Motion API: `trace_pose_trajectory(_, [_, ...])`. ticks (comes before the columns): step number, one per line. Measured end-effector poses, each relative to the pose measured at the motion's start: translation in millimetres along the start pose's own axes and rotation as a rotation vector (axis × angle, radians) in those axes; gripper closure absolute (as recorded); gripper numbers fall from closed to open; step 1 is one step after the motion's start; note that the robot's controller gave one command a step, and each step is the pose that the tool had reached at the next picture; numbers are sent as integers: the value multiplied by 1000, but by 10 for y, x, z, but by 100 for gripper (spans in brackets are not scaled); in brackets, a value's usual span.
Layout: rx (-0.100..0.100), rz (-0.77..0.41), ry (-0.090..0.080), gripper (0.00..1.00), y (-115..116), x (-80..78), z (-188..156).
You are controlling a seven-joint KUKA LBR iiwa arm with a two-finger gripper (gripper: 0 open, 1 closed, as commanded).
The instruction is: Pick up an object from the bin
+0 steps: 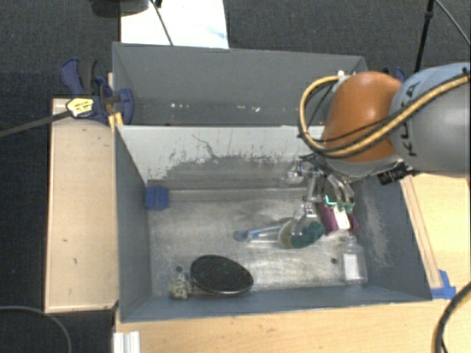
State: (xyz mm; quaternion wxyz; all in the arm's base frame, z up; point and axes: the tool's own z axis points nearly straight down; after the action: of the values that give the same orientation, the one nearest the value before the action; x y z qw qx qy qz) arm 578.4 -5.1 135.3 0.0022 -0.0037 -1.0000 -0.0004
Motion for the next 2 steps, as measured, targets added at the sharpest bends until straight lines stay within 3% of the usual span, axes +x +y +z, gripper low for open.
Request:
trace_pose_trajectory(1, [-3, -207, -3, 0, 0, 95, 601])
trace_pose_trajectory(2, [-1, -207, -9, 100, -11, 77, 586])
